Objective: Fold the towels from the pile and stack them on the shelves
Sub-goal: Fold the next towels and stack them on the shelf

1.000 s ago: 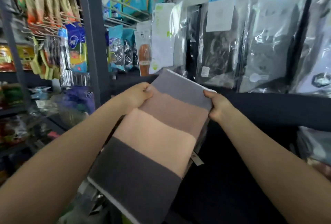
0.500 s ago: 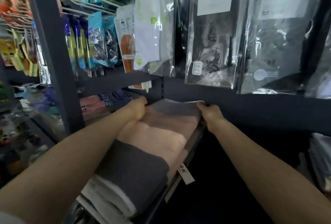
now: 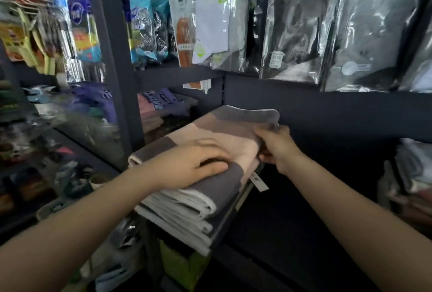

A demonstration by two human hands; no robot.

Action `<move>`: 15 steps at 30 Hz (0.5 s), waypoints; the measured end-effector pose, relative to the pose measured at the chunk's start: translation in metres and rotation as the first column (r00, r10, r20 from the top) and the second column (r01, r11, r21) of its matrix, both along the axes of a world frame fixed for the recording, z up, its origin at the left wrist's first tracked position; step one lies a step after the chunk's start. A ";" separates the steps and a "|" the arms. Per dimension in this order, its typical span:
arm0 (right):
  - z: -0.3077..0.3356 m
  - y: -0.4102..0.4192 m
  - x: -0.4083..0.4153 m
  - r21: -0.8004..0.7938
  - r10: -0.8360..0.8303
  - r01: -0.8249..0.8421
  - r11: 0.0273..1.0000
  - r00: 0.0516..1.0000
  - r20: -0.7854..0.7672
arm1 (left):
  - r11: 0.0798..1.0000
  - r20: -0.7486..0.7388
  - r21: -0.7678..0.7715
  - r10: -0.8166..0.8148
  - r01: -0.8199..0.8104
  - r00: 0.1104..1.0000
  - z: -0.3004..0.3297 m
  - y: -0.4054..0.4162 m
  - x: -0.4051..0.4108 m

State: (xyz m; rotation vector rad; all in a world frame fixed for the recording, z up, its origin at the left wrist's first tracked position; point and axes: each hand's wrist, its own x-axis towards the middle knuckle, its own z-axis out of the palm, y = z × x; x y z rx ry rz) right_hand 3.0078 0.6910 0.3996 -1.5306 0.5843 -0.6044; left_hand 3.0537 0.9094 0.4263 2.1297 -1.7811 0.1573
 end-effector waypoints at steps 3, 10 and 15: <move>-0.005 0.016 -0.007 -0.101 0.029 -0.020 0.995 0.995 0.094 | 0.997 -0.041 -0.074 -0.014 0.011 0.999 -0.013 0.025 -0.005; -0.016 0.039 -0.021 -0.628 -0.132 0.098 0.772 0.991 -0.007 | 0.994 0.077 -0.077 0.088 -0.082 0.993 -0.033 0.070 0.015; -0.018 0.095 -0.077 -0.935 0.490 -0.191 0.299 0.872 -0.021 | 0.967 0.030 -0.168 0.199 -0.191 0.980 -0.046 0.073 0.018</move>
